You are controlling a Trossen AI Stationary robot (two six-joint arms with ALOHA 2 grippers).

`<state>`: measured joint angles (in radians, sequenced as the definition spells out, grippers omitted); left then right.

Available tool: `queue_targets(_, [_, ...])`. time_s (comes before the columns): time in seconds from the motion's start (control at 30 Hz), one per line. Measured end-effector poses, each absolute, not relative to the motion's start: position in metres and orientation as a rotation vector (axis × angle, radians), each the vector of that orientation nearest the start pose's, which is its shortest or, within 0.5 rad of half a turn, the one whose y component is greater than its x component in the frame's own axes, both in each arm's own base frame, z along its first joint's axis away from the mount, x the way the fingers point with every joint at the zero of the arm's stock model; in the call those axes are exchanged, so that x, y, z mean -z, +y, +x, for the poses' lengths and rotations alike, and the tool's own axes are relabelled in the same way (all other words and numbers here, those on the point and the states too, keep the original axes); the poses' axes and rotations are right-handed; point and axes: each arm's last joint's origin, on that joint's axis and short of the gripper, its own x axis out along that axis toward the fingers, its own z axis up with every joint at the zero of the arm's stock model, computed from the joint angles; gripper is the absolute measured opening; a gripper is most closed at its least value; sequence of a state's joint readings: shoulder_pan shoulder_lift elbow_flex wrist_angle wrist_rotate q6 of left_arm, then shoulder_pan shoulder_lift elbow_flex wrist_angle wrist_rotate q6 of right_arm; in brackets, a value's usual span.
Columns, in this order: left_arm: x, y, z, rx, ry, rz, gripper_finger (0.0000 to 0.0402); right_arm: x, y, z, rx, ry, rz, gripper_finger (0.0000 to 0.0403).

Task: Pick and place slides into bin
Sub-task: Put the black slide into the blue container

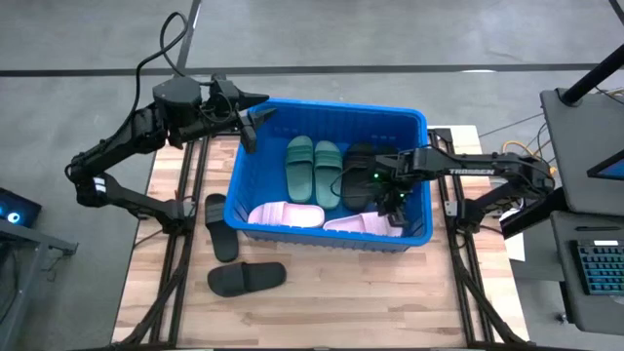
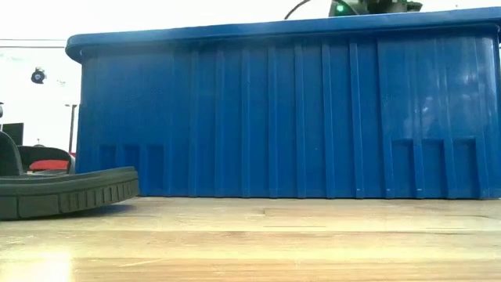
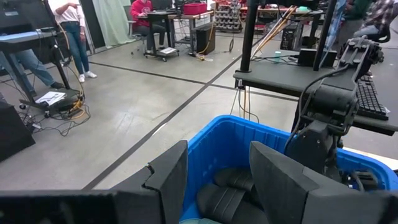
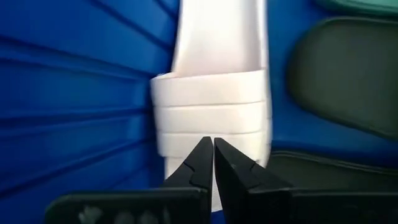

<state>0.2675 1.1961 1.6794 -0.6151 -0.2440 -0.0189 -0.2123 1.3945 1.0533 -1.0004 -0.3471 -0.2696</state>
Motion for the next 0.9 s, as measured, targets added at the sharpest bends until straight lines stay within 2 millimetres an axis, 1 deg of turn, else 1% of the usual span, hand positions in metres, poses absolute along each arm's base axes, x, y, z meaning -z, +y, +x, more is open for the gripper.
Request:
queue_targets(0.1, [-0.504, 0.062, 0.198, -0.512, 0.128, -0.02, 0.0157, -0.243, -0.047, 0.246, -0.234, 1.235, 0.113, 0.0009])
queue_targets(0.2, [-0.504, 0.062, 0.198, -0.512, 0.128, -0.02, 0.0157, -0.253, -0.055, 0.249, -0.185, 1.159, 0.122, 0.0009])
queue_targets(0.3, [-0.504, 0.062, 0.198, -0.513, 0.127, -0.02, 0.0157, -0.276, -0.062, 0.251, -0.102, 1.035, 0.08, 0.0009])
queue_targets(0.4, [-0.506, 0.061, 0.197, -0.513, 0.116, -0.02, 0.0157, -0.309, -0.071, 0.247, 0.017, 0.913, 0.003, 0.0009])
queue_targets(0.53, [-0.507, 0.061, 0.193, -0.516, 0.117, 0.017, 0.0157, -0.36, -0.083, 0.234, 0.189, 0.724, -0.112, 0.0009])
queue_targets(0.6, [-0.509, 0.063, 0.19, -0.526, 0.121, 0.065, 0.0157, -0.378, -0.093, 0.226, 0.293, 0.671, -0.198, 0.0009])
queue_targets(0.67, [-0.513, 0.064, 0.188, -0.541, 0.104, 0.127, 0.0157, -0.39, -0.103, 0.219, 0.386, 0.666, -0.288, 0.0009])
queue_targets(0.8, [-0.518, 0.068, 0.184, -0.643, 0.108, 0.272, 0.0157, -0.406, -0.125, 0.209, 0.478, 0.67, -0.413, 0.0009])
queue_targets(0.83, [-0.518, 0.069, 0.183, -0.664, 0.115, 0.301, 0.0157, -0.409, -0.13, 0.207, 0.504, 0.66, -0.407, 0.0009])
queue_targets(0.9, [-0.52, 0.07, 0.182, -0.679, 0.122, 0.332, 0.0157, -0.416, -0.139, 0.202, 0.57, 0.612, -0.316, 0.0009])
